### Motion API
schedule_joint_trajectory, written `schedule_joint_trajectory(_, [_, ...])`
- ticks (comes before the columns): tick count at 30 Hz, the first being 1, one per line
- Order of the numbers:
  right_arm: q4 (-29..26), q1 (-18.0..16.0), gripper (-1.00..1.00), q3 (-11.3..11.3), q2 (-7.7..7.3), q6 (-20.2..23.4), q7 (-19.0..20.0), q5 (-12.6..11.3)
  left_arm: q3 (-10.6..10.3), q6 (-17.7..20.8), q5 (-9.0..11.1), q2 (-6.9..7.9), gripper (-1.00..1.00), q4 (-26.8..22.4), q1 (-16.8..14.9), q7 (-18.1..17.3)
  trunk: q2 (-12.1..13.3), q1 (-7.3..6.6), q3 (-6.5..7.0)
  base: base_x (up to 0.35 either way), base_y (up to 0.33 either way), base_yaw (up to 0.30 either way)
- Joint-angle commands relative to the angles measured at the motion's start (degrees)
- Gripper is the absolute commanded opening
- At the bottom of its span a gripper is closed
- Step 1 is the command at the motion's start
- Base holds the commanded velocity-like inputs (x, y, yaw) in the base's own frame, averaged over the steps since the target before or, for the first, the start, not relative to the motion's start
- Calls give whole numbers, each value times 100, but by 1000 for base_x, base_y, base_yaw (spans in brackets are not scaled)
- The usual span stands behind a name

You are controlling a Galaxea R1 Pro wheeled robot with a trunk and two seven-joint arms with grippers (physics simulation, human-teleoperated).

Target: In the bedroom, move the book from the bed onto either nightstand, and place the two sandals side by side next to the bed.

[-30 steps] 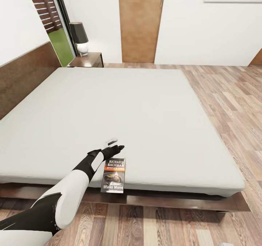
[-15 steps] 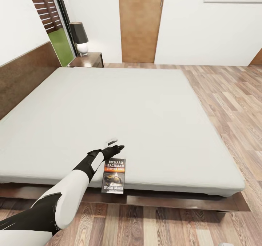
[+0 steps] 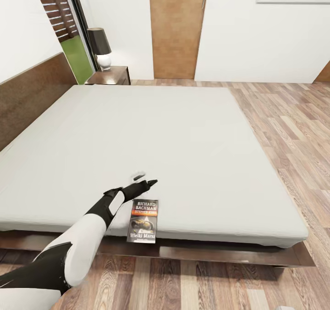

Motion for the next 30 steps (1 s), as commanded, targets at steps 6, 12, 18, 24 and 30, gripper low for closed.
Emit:
schedule_joint_trajectory(6, [27,-11,100,19,-2,-24,23,-49,39,487,37,675,100,-19,-2,-2031,-2,0,-4,0,0,0])
schedule_joint_trajectory(12, [27,-11,100,16,-5,-24,23,-49,14,872,39,1642,100,24,22,-3363,-2,0,-4,0,0,0])
schedule_joint_trajectory(18, [27,-10,100,16,-9,-24,23,-49,4,802,-17,2494,100,766,246,-4266,-2,0,-4,0,0,0])
schedule_joint_trajectory(24, [27,-11,100,16,-11,-24,30,-49,-28,-408,-156,2846,100,1800,618,-4420,-2,0,-4,0,0,0])
schedule_joint_trajectory(30, [27,-11,100,19,-7,-24,31,-49,-35,-1105,-452,2858,100,1929,1472,-4415,-2,0,-4,0,0,0])
